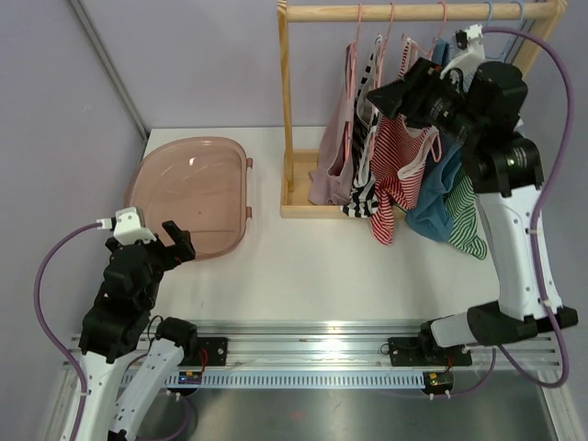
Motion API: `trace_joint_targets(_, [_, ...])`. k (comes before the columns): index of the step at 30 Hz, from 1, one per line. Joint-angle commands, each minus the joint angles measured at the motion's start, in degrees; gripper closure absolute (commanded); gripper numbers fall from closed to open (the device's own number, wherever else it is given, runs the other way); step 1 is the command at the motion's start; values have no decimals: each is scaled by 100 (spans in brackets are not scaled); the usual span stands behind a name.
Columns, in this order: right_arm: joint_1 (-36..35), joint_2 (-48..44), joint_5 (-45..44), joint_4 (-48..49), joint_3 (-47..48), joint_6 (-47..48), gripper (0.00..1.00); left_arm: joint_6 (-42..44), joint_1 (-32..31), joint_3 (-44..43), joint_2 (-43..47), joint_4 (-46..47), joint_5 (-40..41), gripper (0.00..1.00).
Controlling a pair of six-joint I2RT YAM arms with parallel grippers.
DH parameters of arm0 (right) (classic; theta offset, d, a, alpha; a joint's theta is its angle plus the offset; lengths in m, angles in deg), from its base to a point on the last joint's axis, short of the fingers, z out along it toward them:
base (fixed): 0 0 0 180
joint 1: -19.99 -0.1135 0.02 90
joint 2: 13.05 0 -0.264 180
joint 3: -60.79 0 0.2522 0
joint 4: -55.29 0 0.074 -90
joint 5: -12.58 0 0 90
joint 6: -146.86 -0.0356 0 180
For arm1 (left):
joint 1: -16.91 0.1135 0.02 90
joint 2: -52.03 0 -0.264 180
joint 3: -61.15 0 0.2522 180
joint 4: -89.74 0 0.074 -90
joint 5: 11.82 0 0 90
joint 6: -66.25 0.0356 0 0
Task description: Remove the tank top from the hanger
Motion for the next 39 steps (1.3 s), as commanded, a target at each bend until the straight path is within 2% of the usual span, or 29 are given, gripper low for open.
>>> trace_joint_targets(1, [-267, 719, -588, -294, 1141, 247, 27, 15, -25, 57, -109, 337, -119, 1])
trace_joint_targets(5, [-627, 1618, -1371, -979, 2266, 616, 29, 15, -25, 57, -109, 337, -110, 1])
trace_joint_targets(9, [-970, 2461, -2660, -1464, 3451, 1012, 32, 15, -25, 57, -100, 346, -128, 1])
trace_joint_targets(15, [-1383, 3586, -3691, -1587, 4392, 1565, 40, 23, -25, 66, -109, 346, -154, 1])
trace_joint_targets(16, [-1401, 3666, -3806, -1587, 4447, 1566, 40, 23, -25, 66, -109, 346, -154, 1])
trace_joint_targets(20, [-1437, 3790, -4150, -1298, 4412, 1750, 51, 32, -25, 66, -136, 372, -207, 1])
trace_joint_targets(28, [-1454, 3825, -4247, -1157, 4456, 1952, 83, 67, -25, 83, -188, 408, -330, 1])
trace_joint_targets(30, [-1454, 3808, -4255, -1139, 4448, 1979, 84, 67, -25, 83, -197, 408, -356, 1])
trace_joint_targets(35, [-1454, 3773, -4299, -1060, 4439, 2076, 100, 76, -25, 92, -215, 408, -400, 1])
trace_joint_targets(39, [-1454, 3676, -4212, -964, 4518, 2094, 100, 94, -25, 92, -223, 425, -418, 1])
